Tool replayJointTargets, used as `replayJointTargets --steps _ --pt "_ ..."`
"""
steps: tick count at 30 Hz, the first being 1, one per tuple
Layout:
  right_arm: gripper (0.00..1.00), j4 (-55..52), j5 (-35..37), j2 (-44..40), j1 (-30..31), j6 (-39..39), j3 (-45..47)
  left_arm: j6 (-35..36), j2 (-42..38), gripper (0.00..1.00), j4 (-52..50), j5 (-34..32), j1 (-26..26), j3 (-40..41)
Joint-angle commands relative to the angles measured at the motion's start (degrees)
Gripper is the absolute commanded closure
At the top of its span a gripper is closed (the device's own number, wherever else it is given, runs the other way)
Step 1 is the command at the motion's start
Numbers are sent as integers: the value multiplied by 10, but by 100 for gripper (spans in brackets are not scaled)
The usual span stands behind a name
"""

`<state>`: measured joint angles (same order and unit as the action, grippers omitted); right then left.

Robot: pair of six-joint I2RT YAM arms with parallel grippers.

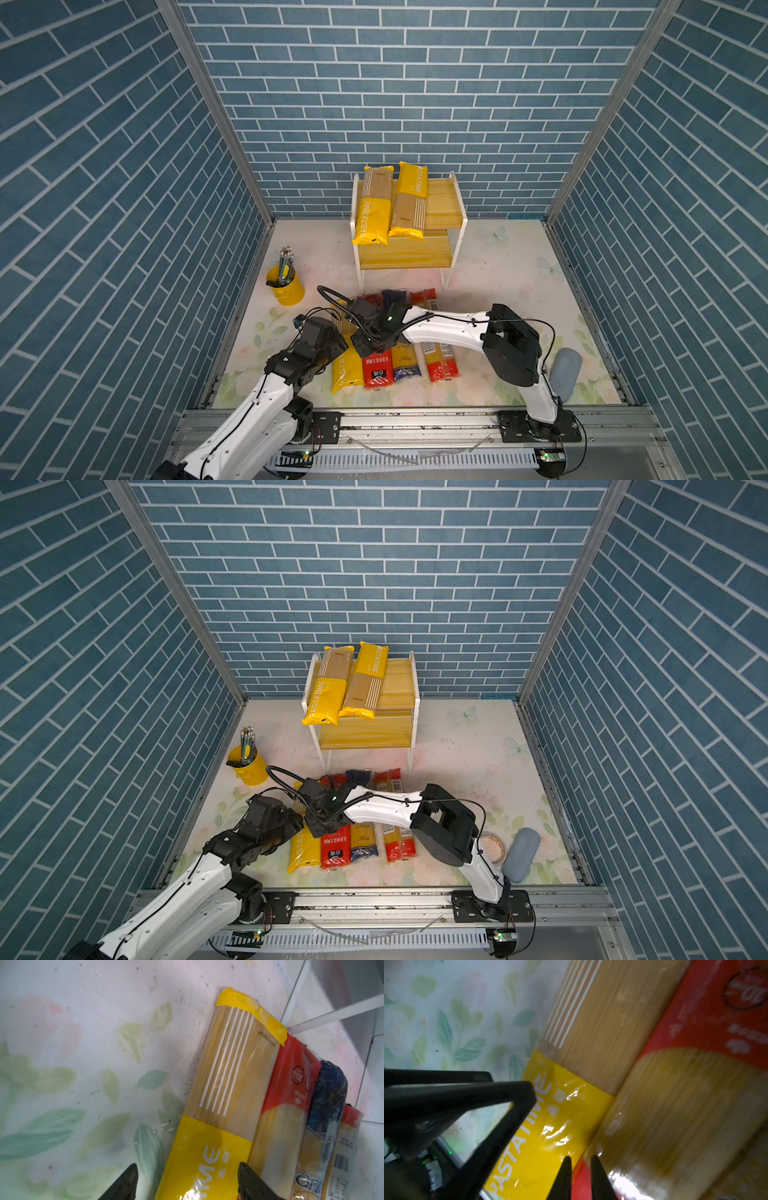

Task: Arrange pasta packages on shelves
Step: Move the pasta bag to the center of the table, then pick up the pasta bag from the middle-left of the table.

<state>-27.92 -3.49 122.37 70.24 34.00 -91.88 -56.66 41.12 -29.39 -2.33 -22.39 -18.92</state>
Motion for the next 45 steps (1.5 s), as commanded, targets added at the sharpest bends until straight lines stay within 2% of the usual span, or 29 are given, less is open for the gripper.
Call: replayJointTargets --steps 1,6,9,12,16,22,26,30,41,45 --pt "82 -42 4 14 -25 9 -2 23 6 24 -19 13 6 8" --pt "83 -45 4 -38 -84 58 114 30 26 24 -3 18 6 10" --pt "82 -34 -5 -72 -98 54 154 31 35 24 14 20 6 12" --pt "80 -30 -47 -87 -91 51 136 31 54 24 33 25 6 14" --pt "76 -12 -83 -77 -74 84 85 30 60 26 43 35 5 18" --pt "63 45 -88 -49 -64 156 64 11 21 37 49 38 5 44" --pt "60 104 -87 -39 -61 204 75 -25 33 44 112 95 4 79" --pt "59 151 -84 -27 -61 239 90 -35 37 46 121 110 -5 79" --pt "63 167 -113 26 -64 276 74 -54 26 48 136 112 -14 94" --pt "76 183 -155 56 -67 269 54 -50 24 48 134 113 -14 90"
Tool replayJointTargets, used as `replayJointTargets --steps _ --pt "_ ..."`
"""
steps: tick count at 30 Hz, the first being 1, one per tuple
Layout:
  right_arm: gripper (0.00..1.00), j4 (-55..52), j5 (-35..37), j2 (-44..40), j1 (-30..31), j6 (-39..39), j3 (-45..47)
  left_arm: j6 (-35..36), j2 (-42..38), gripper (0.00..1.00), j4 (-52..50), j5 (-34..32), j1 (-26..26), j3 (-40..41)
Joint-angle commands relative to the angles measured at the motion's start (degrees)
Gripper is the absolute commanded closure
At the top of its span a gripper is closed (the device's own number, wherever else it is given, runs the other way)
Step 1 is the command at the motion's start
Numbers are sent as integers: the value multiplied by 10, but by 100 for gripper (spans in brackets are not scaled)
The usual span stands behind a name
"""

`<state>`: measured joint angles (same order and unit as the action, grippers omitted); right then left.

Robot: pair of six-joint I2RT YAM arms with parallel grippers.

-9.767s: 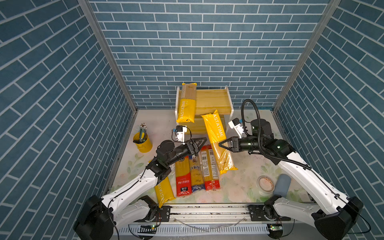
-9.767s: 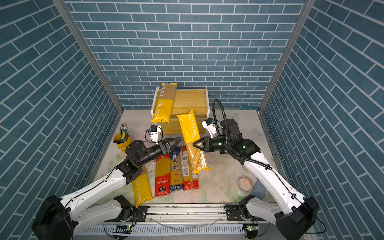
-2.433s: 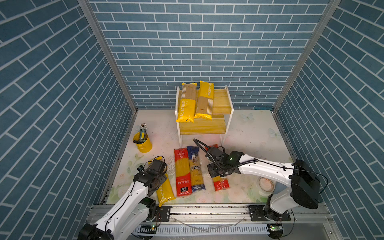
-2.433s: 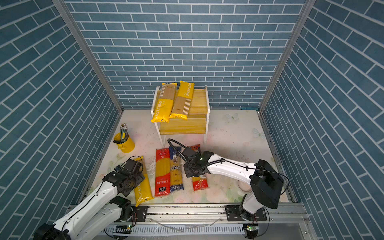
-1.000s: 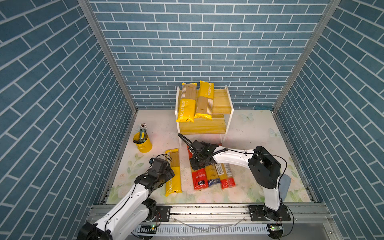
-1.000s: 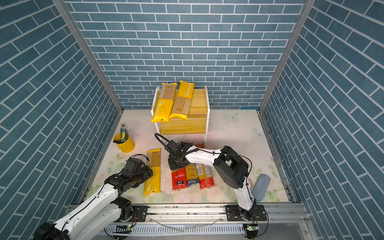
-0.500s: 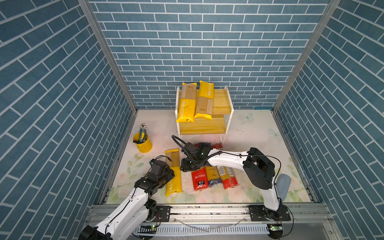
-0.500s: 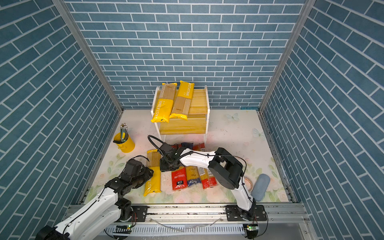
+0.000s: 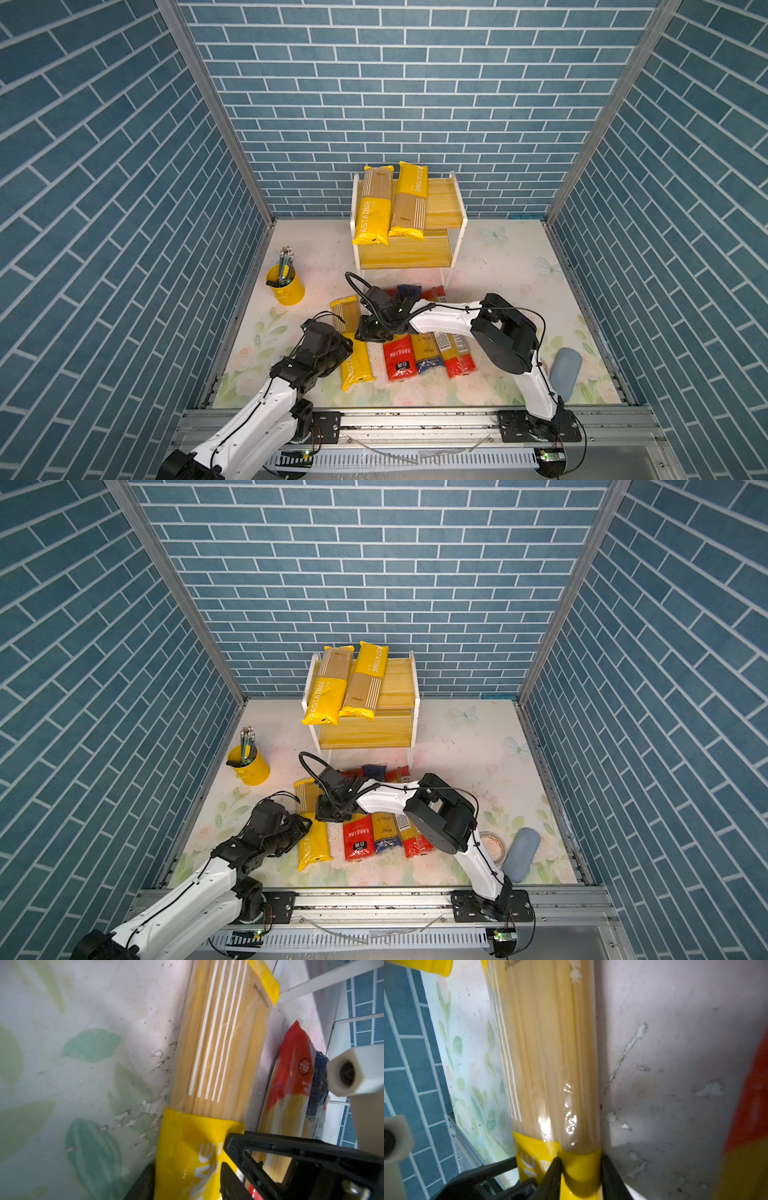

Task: Arrange pasta packages on shelves
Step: Pick up the pasta bag from the middle-left of the table.

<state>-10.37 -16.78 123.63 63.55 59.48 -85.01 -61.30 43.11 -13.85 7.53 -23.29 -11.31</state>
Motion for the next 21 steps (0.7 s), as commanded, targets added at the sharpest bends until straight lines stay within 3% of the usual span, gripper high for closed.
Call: replayJointTargets --steps 1,6,9,15,21 --pt "81 9 -28 43 0 4 -20 3 4 48 -33 12 -4 8" --pt "95 17 -16 -3 0 -44 -2 23 -39 46 -99 -5 -4 -26" --pt "100 12 -11 -36 1 -72 12 28 -63 39 -149 -27 -3 -50" --pt "100 -11 4 -117 1 -109 50 49 -125 31 -249 -72 -2 -118" --pt "100 -105 53 -198 3 -195 72 75 -155 28 -299 -120 0 -182"
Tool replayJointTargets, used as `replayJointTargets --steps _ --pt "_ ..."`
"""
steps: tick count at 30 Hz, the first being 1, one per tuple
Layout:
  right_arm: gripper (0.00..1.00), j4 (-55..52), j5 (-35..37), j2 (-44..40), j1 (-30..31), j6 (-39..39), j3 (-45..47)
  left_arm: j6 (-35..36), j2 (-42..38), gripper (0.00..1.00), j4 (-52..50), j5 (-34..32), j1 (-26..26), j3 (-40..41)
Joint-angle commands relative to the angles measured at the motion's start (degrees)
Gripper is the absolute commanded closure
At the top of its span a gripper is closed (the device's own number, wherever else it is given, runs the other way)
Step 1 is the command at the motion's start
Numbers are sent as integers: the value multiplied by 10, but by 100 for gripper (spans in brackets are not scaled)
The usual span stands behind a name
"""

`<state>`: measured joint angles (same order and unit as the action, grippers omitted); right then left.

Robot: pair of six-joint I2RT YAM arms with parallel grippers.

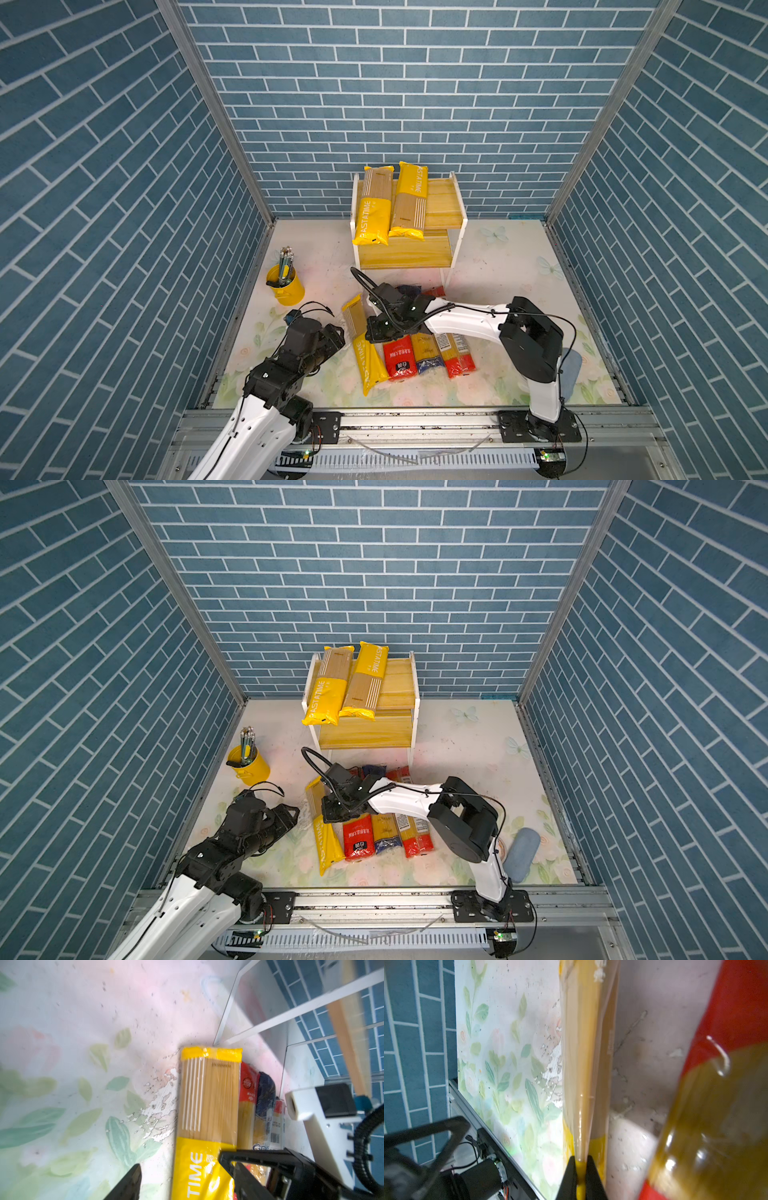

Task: Arrange pasta packages on shelves
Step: Pick up the pasta bag from the middle-left of the table, then place the pasta bag on the shelf.

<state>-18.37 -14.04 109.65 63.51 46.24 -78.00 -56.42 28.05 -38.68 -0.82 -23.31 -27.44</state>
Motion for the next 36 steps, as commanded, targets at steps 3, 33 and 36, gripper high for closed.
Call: replayJointTargets --steps 3,33,36 --pt "100 -75 44 -94 8 -113 -1 42 9 28 -37 -36 1 -39" --pt "100 -398 12 -323 -75 -331 -275 73 20 26 230 31 -9 -14" --pt "100 -373 9 -321 -111 -306 -293 91 32 27 229 33 -21 -33"
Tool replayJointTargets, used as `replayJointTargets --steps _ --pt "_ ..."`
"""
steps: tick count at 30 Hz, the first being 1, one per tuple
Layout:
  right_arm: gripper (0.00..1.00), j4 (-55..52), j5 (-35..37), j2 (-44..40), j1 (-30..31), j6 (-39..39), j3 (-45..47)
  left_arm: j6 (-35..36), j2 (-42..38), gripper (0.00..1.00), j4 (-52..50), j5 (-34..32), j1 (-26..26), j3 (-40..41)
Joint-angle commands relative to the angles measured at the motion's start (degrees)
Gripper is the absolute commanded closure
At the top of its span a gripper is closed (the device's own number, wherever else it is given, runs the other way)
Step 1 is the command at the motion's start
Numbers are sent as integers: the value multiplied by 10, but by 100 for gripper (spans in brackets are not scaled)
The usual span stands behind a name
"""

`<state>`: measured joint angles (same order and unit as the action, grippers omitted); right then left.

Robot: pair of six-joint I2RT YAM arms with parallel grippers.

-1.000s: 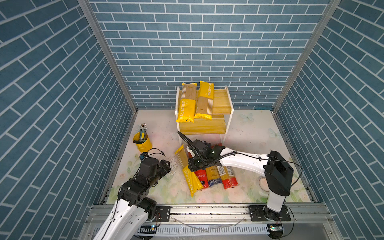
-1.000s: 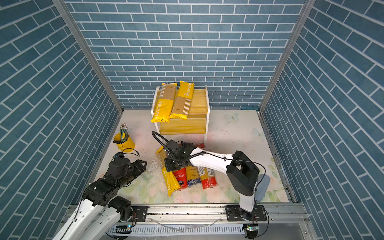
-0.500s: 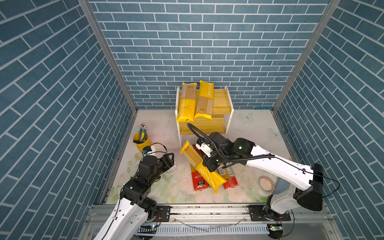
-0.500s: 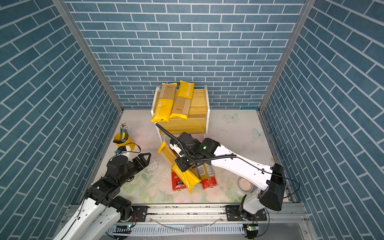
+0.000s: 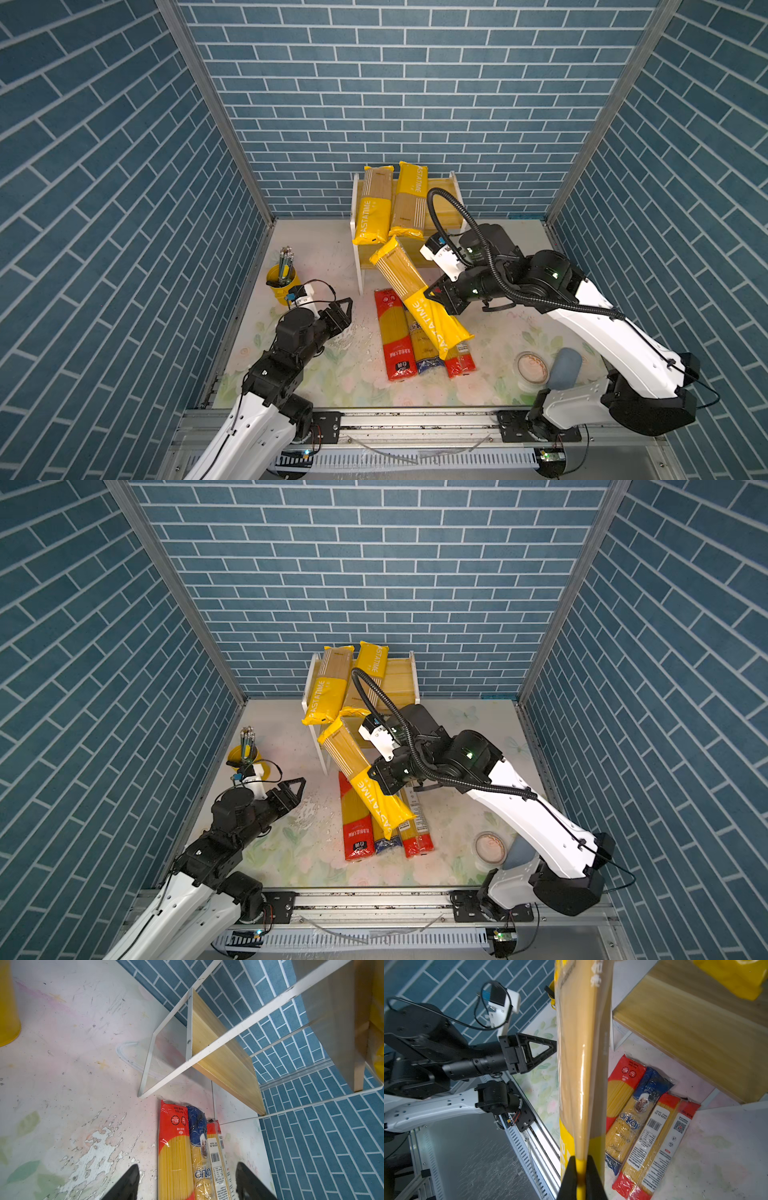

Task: Arrange pasta packages on shelves
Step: Place the pasta bag on the shelf.

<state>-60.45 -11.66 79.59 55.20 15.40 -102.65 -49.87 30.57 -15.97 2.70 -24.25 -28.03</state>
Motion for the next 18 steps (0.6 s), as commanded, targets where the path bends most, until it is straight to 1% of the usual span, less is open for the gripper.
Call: replayJointTargets --steps 1,2,4,6,8,10,13,16,18 --pt "100 59 -16 -18 -42 8 -52 35 14 27 -2 -9 -23 -37" --pt "100 67 -12 -15 -51 12 -56 45 19 27 -2 -19 -38 -43" --pt "100 87 -17 -5 -72 17 -72 78 28 27 15 -50 -87 -55" --pt "100 112 -22 6 -90 25 -94 120 43 27 41 -102 -153 -68" --pt "100 125 -28 20 -114 37 -127 161 77 27 58 -136 -207 -90" --pt "100 122 -35 39 -144 57 -168 198 112 27 70 -153 -245 -116" --pt "100 97 -31 76 -191 93 -250 239 155 26 87 -155 -275 -150" --pt "100 80 -39 116 -253 139 -313 263 181 26 109 -145 -281 -168" --pt "100 82 -64 148 -295 175 -350 277 195 26 123 -140 -281 -178"
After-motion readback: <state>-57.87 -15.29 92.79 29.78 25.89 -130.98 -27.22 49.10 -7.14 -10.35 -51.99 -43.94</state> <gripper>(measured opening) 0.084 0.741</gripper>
